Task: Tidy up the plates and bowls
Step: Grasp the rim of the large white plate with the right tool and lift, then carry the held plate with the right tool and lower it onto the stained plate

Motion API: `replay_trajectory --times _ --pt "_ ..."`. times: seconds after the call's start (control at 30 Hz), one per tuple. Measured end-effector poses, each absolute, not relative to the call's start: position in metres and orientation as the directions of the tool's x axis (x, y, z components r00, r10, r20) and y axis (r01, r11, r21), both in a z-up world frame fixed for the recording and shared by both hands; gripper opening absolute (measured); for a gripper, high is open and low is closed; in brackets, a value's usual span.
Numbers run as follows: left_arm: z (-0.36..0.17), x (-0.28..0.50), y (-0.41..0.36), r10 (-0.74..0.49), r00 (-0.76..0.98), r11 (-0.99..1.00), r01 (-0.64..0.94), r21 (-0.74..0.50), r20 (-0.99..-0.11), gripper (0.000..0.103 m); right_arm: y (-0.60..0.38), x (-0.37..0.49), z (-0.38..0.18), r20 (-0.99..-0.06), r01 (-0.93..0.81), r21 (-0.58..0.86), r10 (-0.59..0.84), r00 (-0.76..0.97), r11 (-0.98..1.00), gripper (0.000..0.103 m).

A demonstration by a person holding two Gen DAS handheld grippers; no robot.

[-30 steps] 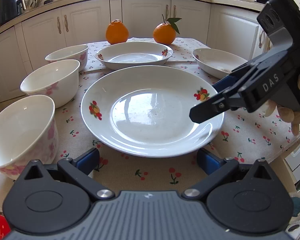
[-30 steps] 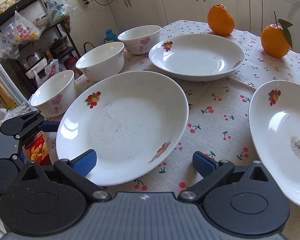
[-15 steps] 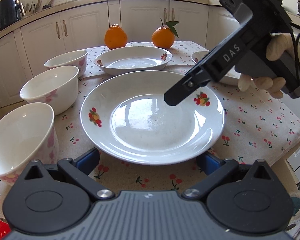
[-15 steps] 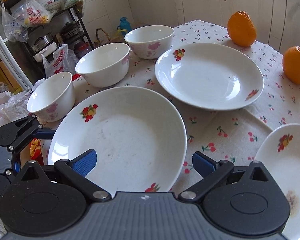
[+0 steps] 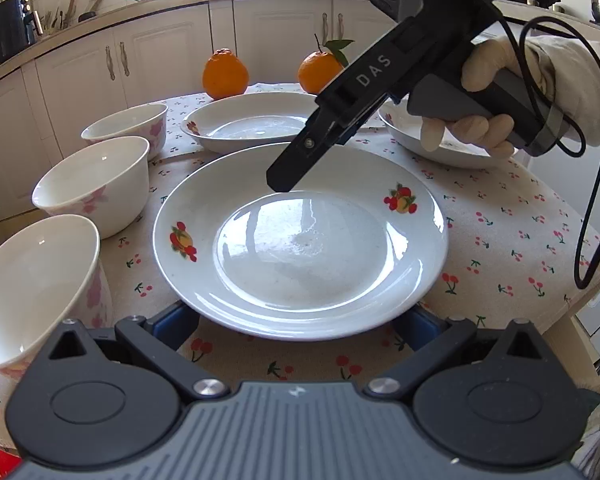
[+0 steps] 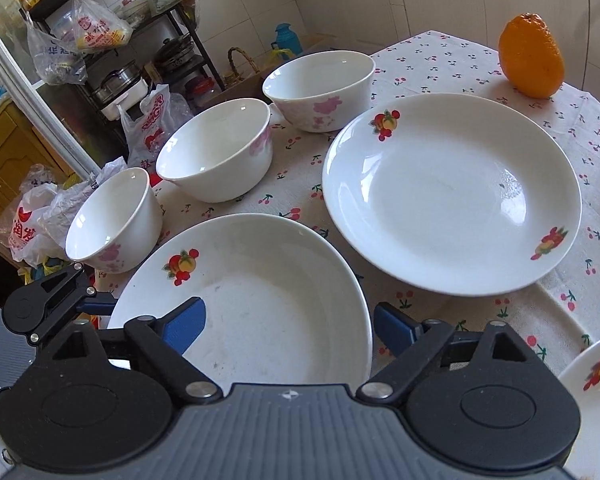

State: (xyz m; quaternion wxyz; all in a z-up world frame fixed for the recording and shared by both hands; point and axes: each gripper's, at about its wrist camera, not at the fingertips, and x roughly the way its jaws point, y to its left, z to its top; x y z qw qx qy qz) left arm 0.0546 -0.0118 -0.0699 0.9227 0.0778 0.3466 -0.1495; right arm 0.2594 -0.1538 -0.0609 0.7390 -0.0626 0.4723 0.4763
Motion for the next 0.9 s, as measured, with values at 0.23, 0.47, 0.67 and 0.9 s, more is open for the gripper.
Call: replay_trajectory --times 0.23,0.47,0.67,0.9 --pt "-0.070 0.055 -0.013 -0.223 0.712 0.941 0.337 0.045 -0.666 0.102 -0.152 0.264 -0.063 -0.756 -0.765 0.398 0.654 0.040 0.507 0.087" --pt "-0.070 0.056 -0.013 -0.225 0.710 0.938 0.342 0.048 -0.667 0.101 -0.154 0.263 -0.061 -0.759 -0.759 0.408 0.651 0.026 0.507 0.088" --pt "-0.068 0.056 -0.012 -0.243 0.694 0.929 0.367 0.043 -0.678 0.100 -0.156 0.260 -0.059 -0.762 -0.757 0.402 0.646 0.036 0.516 0.088" --pt "-0.058 0.057 -0.014 -0.261 0.691 0.913 0.404 0.060 -0.674 0.100 -0.164 0.256 -0.052 -0.754 -0.746 0.396 0.653 0.070 0.536 0.088"
